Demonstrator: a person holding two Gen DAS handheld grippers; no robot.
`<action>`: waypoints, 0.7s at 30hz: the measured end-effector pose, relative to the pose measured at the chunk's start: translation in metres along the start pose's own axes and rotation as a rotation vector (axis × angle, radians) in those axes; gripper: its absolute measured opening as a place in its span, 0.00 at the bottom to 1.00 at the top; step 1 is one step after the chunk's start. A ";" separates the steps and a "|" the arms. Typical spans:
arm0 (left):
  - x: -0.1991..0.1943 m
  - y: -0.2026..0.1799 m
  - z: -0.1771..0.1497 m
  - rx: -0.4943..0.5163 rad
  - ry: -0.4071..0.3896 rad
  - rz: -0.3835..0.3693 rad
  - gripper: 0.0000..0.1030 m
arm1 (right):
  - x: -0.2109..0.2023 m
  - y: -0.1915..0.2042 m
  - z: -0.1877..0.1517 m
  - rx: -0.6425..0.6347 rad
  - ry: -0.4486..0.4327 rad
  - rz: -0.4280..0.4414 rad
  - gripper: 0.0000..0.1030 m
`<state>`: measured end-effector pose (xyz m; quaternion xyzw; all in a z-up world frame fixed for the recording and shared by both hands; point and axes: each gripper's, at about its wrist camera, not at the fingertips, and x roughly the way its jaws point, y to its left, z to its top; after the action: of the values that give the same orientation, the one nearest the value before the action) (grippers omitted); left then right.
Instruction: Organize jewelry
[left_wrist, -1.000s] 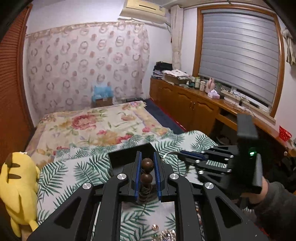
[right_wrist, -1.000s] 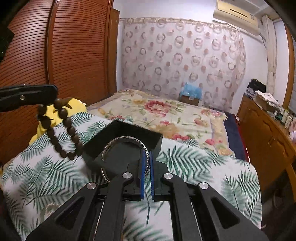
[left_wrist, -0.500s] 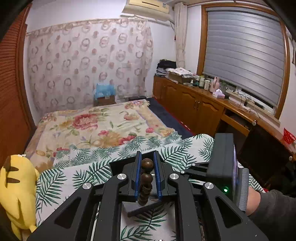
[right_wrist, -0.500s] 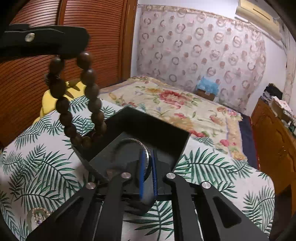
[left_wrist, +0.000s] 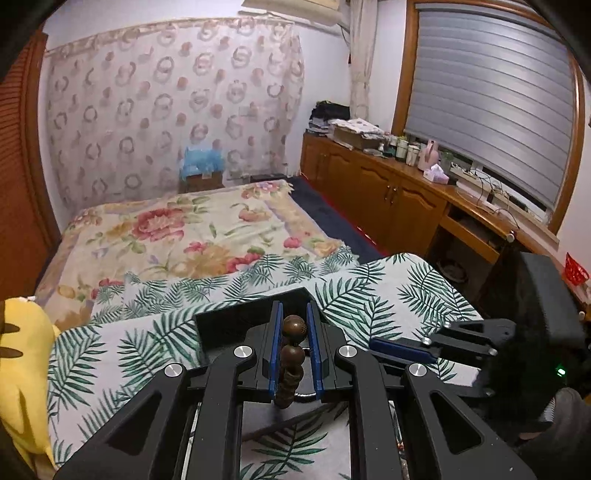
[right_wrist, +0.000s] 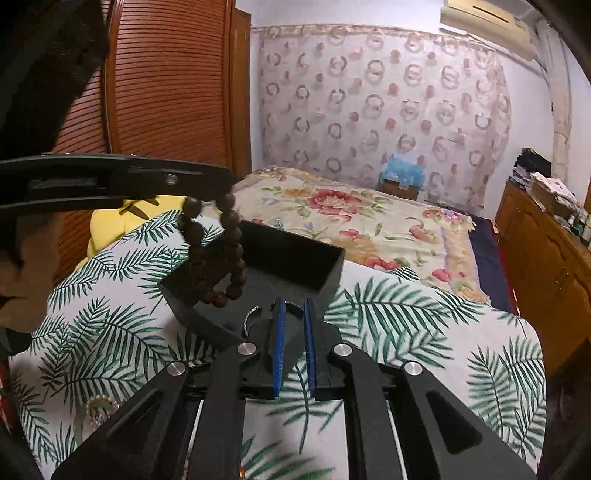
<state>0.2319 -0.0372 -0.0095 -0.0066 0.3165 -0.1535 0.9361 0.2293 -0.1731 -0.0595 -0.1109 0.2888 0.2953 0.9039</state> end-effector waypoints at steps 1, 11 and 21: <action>0.004 -0.001 0.001 -0.003 0.005 -0.008 0.12 | -0.002 0.000 -0.002 -0.001 0.000 -0.006 0.11; 0.024 -0.007 0.004 0.004 0.034 0.003 0.13 | -0.011 -0.006 -0.011 -0.001 0.005 -0.023 0.11; -0.003 0.004 -0.024 0.023 0.032 0.066 0.41 | -0.032 -0.004 -0.028 0.033 0.013 -0.016 0.11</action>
<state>0.2168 -0.0306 -0.0274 0.0173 0.3295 -0.1263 0.9355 0.1976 -0.2015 -0.0635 -0.1001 0.2984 0.2827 0.9061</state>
